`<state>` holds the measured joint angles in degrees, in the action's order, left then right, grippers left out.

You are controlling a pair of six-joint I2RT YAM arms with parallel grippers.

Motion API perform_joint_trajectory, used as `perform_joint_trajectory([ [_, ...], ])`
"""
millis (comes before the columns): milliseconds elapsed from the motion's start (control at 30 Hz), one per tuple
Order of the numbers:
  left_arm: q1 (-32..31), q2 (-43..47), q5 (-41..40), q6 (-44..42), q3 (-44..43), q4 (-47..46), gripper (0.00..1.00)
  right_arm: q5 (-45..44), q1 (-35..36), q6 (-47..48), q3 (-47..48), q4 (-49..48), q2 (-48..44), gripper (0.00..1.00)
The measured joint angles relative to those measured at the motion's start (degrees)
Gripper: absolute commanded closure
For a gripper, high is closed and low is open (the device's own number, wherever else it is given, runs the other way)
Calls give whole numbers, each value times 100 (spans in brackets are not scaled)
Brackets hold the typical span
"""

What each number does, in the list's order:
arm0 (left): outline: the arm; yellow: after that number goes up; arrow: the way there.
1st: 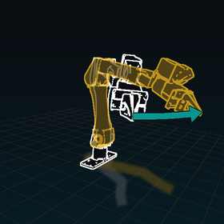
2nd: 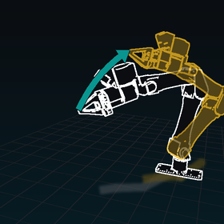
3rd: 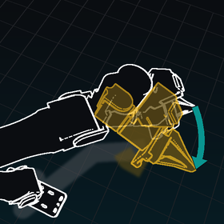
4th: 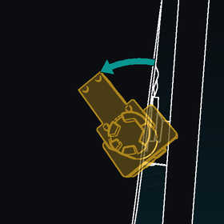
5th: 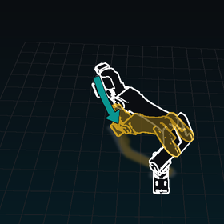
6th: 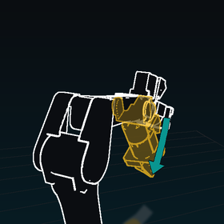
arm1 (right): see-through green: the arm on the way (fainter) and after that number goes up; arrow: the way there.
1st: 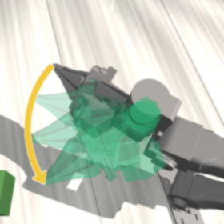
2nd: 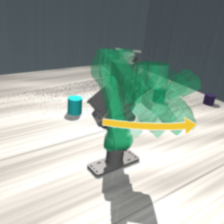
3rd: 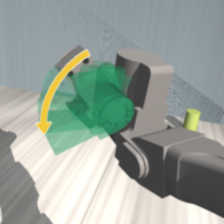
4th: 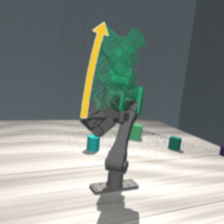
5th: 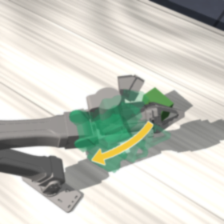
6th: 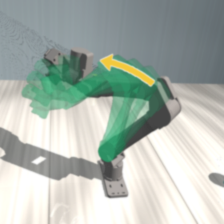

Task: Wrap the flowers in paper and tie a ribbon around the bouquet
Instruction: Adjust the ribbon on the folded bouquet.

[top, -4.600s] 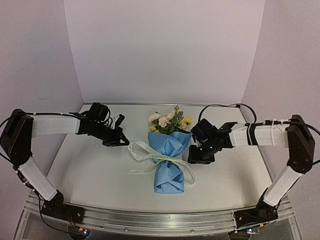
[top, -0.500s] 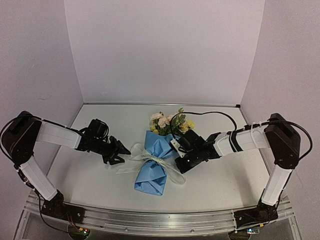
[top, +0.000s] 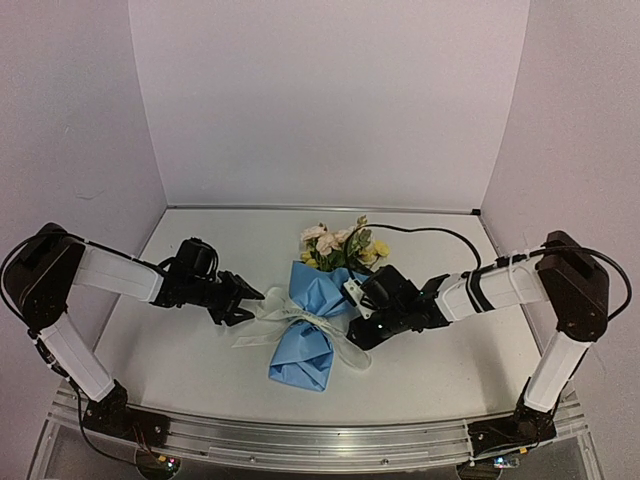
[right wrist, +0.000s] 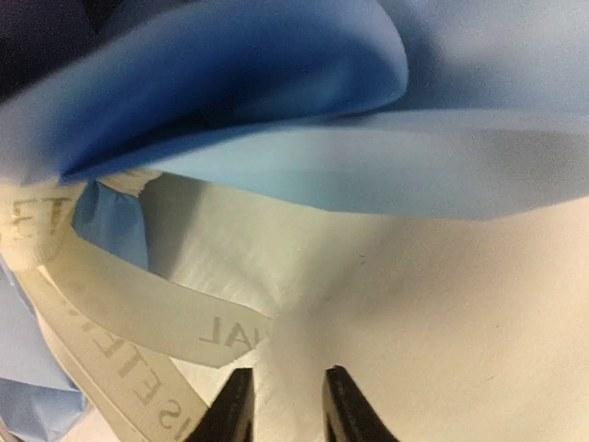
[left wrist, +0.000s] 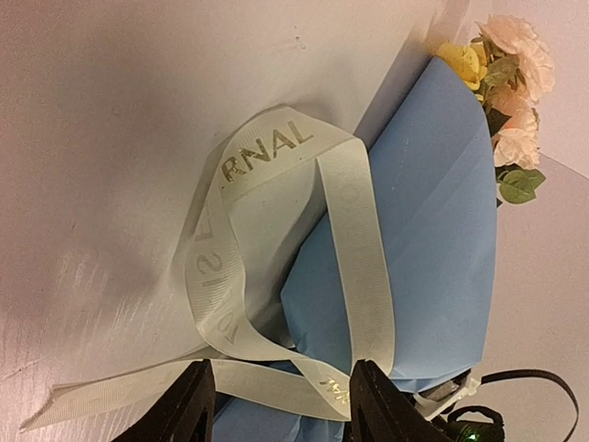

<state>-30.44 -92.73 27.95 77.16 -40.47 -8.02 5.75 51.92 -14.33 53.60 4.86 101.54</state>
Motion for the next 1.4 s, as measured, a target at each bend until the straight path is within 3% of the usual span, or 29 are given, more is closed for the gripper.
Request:
perform_joint_trajectory([
  [200, -1, 0, -23, 77, 0, 8, 48, 486, -19, 237, -36, -231, 4, 51],
  [533, -1, 0, -29, 63, -2, 153, 48, 697, -21, 1110, 40, -459, 305, 51],
  [800, -1, 0, -66, 31, -2, 200, 49, 393, 299, 1927, 337, -553, 459, 48],
  [1400, -1, -142, 166, -221, -72, 195, 53, -197, 971, 2423, 469, -1173, 806, 45],
])
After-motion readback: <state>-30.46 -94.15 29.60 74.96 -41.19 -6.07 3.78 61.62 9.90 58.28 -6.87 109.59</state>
